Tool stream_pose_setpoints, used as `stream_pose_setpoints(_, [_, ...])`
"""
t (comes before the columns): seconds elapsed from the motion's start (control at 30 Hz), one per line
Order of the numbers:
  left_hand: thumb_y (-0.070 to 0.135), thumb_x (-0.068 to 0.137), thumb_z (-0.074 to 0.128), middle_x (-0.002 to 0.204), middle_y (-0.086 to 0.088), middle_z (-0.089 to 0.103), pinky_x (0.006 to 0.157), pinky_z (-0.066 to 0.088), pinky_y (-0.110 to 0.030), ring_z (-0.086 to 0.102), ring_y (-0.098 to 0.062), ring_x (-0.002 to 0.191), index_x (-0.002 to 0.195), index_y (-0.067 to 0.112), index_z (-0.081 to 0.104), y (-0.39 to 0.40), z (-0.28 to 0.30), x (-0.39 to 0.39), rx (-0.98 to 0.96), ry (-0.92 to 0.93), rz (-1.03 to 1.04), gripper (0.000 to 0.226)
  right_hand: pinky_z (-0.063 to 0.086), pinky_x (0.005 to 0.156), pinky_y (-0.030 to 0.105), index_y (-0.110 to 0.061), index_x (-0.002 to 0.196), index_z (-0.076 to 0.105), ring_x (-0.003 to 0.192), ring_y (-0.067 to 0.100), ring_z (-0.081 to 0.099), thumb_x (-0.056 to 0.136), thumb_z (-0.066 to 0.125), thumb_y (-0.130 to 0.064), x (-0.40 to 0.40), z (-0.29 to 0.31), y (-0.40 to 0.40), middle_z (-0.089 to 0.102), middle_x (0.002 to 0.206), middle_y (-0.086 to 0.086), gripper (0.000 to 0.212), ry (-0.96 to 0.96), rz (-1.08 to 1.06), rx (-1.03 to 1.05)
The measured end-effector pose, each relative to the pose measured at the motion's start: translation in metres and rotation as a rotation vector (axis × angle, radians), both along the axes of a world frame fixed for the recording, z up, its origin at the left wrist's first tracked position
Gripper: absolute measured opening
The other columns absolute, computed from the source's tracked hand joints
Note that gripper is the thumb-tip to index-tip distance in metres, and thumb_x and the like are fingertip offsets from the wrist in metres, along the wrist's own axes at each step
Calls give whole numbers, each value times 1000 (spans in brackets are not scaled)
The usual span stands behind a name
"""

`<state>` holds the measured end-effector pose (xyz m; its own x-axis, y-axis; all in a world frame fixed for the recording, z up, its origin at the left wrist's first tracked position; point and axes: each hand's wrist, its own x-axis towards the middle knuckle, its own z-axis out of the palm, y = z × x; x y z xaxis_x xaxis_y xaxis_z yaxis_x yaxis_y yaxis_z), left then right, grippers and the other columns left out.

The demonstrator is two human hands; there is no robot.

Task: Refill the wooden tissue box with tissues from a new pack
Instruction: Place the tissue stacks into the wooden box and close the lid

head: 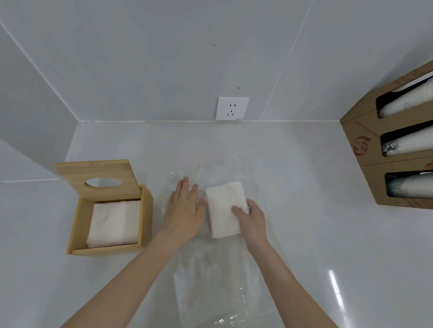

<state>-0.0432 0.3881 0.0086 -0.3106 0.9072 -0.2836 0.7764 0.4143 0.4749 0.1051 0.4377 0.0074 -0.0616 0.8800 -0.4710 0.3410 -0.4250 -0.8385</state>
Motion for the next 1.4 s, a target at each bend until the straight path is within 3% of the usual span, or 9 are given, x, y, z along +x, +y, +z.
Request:
stream_pose_setpoints(0.17, [36,97,26,153,-10,22,115,15,-37,16,-21,141,141,9,25,-55,6,46,92,42,13,52,48,78,35,-5,116,54,94,24,59,84,58,-8,2,6,-8,61,105,10,32,104,-10,-23])
stream_pose_setpoints(0.27, [39,96,23,156,-4,14,117,10,-38,9,-15,143,144,13,13,-79,-2,66,-7,-54,39,56,49,72,31,-3,117,55,92,24,59,84,60,-6,5,7,-16,62,108,12,34,191,-24,-74])
stream_pose_setpoints(0.37, [36,98,24,156,-6,12,117,10,-40,8,-16,144,144,11,10,-77,-4,65,-54,-144,81,55,51,75,35,-4,118,56,94,27,61,82,62,-3,12,7,-27,63,108,14,36,259,-63,-114])
stream_pose_setpoints(0.53, [30,99,18,156,-10,13,116,11,-48,7,-21,144,143,6,13,-61,-2,48,-113,-141,28,50,52,76,37,-6,119,56,96,30,62,82,62,-4,27,6,-42,64,110,15,38,310,-87,-147])
stream_pose_setpoints(0.7, [30,99,17,156,-10,11,115,6,-50,6,-23,144,142,5,19,-44,-1,31,-146,-92,-23,50,50,87,44,-3,123,52,107,35,60,84,62,-5,35,6,-56,61,119,20,41,296,-111,-197])
stream_pose_setpoints(0.87, [29,99,18,155,-11,14,114,9,-51,8,-22,144,139,6,26,-31,-4,21,-129,-101,-26,47,50,84,43,-3,121,54,106,37,60,83,63,-6,41,8,-67,61,119,22,39,283,-96,-208])
stream_pose_setpoints(1.0, [26,100,17,156,-10,9,114,8,-51,3,-21,144,137,10,28,-31,-9,17,-133,-87,-65,43,52,76,38,-6,115,59,93,29,62,83,63,-7,56,14,-75,65,112,18,32,269,35,-284])
stream_pose_setpoints(1.13, [25,99,15,157,-12,3,114,8,-51,0,-23,144,141,7,21,-35,-12,15,-150,-46,-107,46,54,65,25,-14,99,68,76,15,66,81,64,-11,84,34,-75,70,89,3,19,208,364,-439])
stream_pose_setpoints(1.4, [34,98,26,157,-11,-3,116,6,-45,-3,-21,144,145,10,10,-42,-6,7,-200,-5,-187,55,56,66,19,-15,93,73,75,11,70,72,66,-20,96,96,-59,75,84,-2,22,252,616,-442])
